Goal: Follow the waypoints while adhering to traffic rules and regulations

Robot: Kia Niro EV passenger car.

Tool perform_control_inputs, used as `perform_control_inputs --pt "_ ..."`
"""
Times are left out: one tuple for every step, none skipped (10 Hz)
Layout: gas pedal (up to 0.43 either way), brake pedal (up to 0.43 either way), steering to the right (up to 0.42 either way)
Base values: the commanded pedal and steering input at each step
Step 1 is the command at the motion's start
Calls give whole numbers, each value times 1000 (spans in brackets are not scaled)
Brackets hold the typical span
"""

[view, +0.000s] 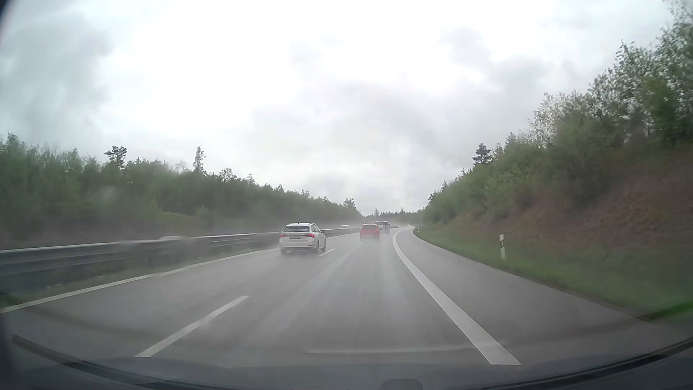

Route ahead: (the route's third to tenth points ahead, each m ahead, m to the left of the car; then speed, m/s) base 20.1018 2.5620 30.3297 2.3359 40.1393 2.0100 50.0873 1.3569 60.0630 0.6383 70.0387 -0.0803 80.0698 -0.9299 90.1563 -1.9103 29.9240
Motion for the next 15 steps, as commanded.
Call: perform_control_inputs --pt "331 0 9" --pt "331 0 9" --pt "331 0 9" --pt "331 0 9" --pt "331 0 9" --pt "331 0 9" --pt "331 0 9" --pt "331 0 9" --pt "331 0 9" --pt "331 0 9" --pt "331 0 8" --pt "331 0 8" --pt "331 0 8" --pt "331 0 8" --pt "331 0 8"
